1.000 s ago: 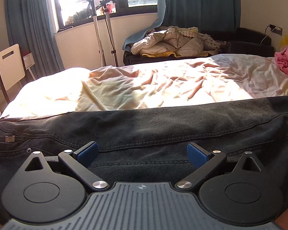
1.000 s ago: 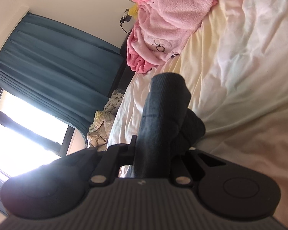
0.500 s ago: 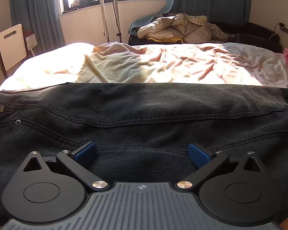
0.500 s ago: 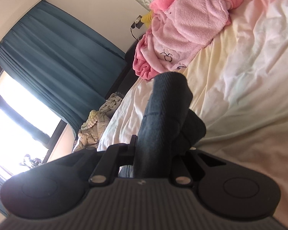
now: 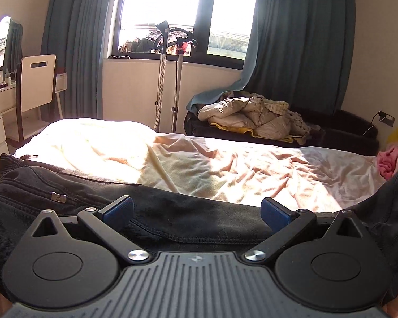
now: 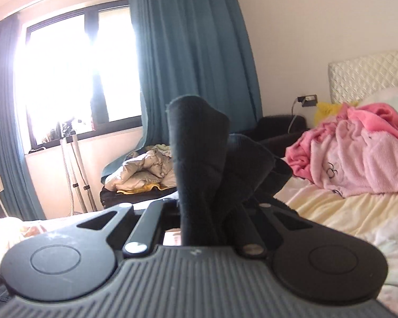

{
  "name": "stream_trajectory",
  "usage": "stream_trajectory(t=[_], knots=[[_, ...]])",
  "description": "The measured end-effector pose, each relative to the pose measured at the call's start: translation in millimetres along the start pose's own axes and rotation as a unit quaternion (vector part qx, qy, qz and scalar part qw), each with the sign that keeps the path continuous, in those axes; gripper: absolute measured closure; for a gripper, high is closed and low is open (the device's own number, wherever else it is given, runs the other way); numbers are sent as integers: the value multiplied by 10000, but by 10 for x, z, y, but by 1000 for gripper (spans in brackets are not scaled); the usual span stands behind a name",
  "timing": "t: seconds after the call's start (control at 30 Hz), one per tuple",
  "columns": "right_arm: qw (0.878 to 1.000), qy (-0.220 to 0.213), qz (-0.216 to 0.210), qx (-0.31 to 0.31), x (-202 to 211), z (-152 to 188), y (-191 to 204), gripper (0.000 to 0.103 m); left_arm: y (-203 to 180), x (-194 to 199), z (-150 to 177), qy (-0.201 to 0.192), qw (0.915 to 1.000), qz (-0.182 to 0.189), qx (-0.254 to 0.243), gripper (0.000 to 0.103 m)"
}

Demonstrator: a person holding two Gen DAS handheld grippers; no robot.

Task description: Fold clothes

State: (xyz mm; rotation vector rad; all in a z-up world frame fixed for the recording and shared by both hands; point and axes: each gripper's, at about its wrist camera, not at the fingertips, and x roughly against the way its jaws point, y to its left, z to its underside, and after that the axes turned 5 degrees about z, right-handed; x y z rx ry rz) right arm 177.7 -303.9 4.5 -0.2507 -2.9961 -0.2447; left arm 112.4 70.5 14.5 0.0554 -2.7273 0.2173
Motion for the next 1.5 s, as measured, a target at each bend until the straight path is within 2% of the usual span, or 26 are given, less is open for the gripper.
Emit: stream_trajectory(t=[0.1,0.2,0.3,0.4,0.53,0.63,0.7,0.77,0.8,0.87,0.9,1.07,1.3,1.5], knots=[[9969,-123,-570,528,139,93,825,94,269,213,-44,-287,9987,-227,367,1],[9868,-52,-1276,995,340,419,1639,94,546,349,-7,-474,9943,-392,869,0],[9645,433,-2016,1652,584,1023,2339,94,710,353,38,-471,9908,-399,1203,0],[9410,936,-2201,2393,763,1583,2660,93,624,287,54,-423,9930,-239,1074,0],[9378,1022,-2363,2329,776,1592,2596,92,509,199,76,-360,9953,-26,902,0],[9350,1084,-2487,2283,788,1599,2547,84,422,133,92,-312,9964,133,772,0],[9274,1072,-2690,2367,874,1620,2505,78,366,90,104,-278,9970,232,688,0],[9188,1079,-2906,2442,947,1650,2458,59,320,59,144,-212,9974,236,641,0],[9163,1074,-2986,2442,987,1620,2402,55,297,44,164,-179,9976,238,618,0],[9113,1067,-3142,2438,1065,1559,2288,41,251,13,204,-114,9980,242,571,0],[9104,1112,-3191,2386,1084,1520,2216,39,228,-2,224,-81,9982,244,548,0],[9150,1133,-3181,2209,1220,1359,1864,36,113,-79,323,83,9987,253,431,0],[9452,1193,-2698,1400,1169,1379,1456,35,4,-41,374,78,9995,264,177,0],[9487,1124,-2656,1293,1191,1272,1439,34,-15,-21,393,84,9992,367,126,0]])
